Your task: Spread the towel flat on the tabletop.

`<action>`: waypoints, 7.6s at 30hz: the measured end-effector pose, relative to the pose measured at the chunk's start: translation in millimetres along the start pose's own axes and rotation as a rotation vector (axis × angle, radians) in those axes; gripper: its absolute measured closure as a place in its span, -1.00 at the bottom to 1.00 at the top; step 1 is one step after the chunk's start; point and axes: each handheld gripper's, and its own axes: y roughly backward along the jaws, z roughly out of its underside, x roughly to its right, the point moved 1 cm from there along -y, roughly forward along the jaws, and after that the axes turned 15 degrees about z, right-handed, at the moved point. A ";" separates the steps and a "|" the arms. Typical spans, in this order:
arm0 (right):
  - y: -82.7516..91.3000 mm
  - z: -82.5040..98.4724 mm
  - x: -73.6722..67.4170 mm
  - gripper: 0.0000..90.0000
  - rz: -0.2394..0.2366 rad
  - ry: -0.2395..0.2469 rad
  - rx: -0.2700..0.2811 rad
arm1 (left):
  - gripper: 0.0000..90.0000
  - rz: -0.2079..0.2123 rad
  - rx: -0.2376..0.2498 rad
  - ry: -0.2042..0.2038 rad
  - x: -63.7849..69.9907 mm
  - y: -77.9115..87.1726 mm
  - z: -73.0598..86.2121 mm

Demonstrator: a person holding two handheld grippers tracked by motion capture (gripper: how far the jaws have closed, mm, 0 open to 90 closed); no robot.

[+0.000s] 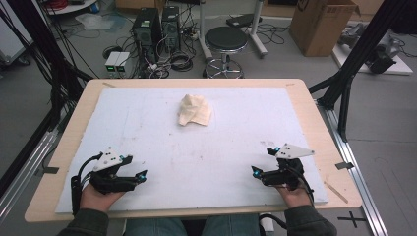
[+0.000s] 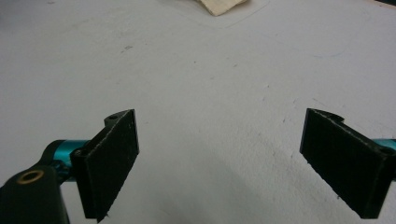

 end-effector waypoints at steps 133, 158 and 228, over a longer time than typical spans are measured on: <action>-230.2 -164.0 -47.0 -0.52 -0.026 -0.038 -0.095 | -0.40 -0.015 0.026 -0.013 -3.3 6.5 4.3; -274.6 -157.8 -66.2 0.31 0.029 0.024 -0.194 | -0.39 -0.012 0.026 -0.013 -4.2 4.8 3.9; -130.2 -89.6 -67.4 0.52 -0.180 -0.049 -0.164 | -0.39 -0.021 0.042 -0.043 -0.7 0.3 0.8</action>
